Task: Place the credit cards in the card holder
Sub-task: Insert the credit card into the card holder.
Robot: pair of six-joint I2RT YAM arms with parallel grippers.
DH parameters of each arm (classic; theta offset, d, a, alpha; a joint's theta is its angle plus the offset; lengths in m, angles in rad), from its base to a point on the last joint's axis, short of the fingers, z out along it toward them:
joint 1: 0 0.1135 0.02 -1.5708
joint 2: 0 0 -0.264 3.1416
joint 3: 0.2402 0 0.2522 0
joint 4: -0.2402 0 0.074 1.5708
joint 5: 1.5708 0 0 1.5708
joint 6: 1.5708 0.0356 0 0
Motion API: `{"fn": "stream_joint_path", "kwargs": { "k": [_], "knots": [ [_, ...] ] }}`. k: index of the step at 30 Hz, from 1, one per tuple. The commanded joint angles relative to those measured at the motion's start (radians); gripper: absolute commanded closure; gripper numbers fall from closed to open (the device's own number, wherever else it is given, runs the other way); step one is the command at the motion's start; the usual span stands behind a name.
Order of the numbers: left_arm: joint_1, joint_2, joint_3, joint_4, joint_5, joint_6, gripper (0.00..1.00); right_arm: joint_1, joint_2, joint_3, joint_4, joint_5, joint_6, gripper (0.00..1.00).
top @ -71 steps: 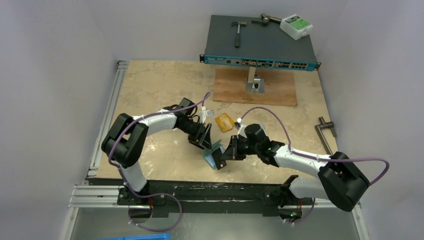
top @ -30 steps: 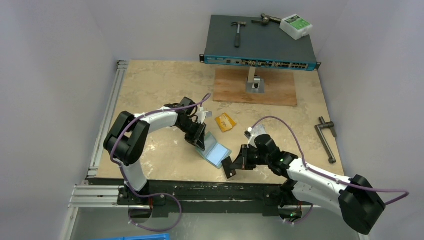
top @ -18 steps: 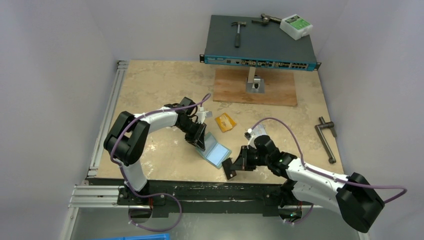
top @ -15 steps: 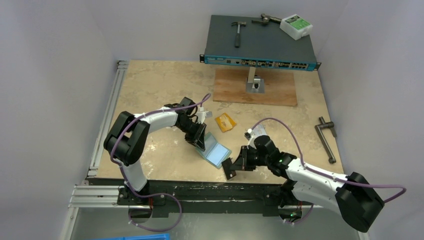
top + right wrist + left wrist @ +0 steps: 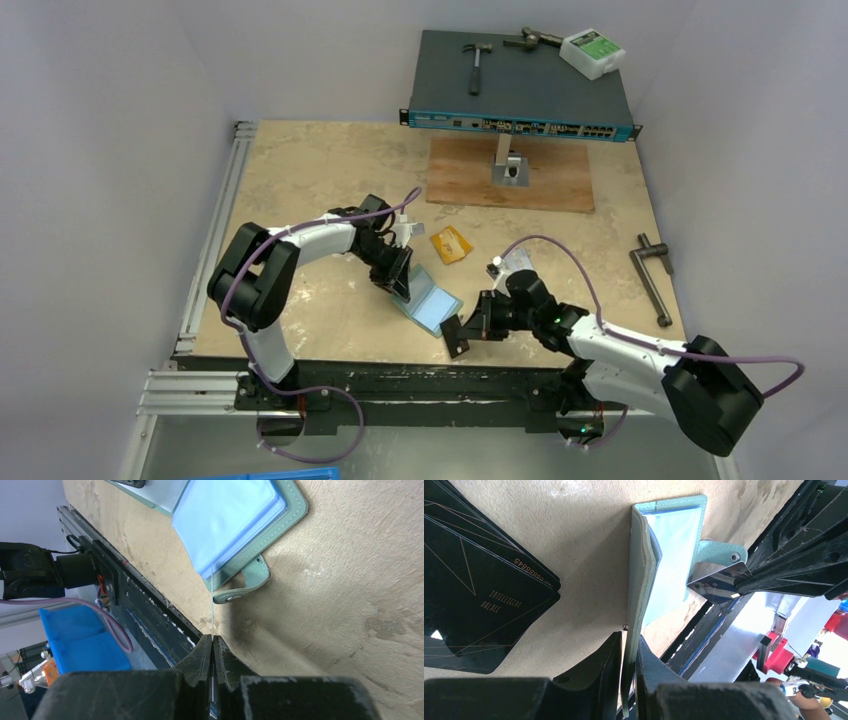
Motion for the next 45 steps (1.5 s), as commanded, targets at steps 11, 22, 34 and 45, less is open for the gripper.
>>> {"fn": "stream_joint_path", "kwargs": {
  "k": [11, 22, 34, 45],
  "knots": [
    [0.005, -0.006, 0.030, 0.004, 0.022, 0.012, 0.85, -0.003, 0.023, -0.018, 0.074, -0.026, 0.012, 1.00],
    [0.005, -0.005, 0.032, 0.000, 0.021, 0.014, 0.81, -0.003, 0.063, -0.020, 0.117, -0.031, 0.018, 1.00],
    [0.004, -0.002, 0.033, -0.005, 0.023, 0.017, 0.74, -0.003, 0.096, -0.017, 0.180, -0.015, 0.037, 1.00],
    [0.005, 0.010, 0.036, -0.009, 0.044, 0.020, 0.68, -0.006, 0.179, 0.043, 0.266, -0.017, 0.029, 1.00]
  ]
}}
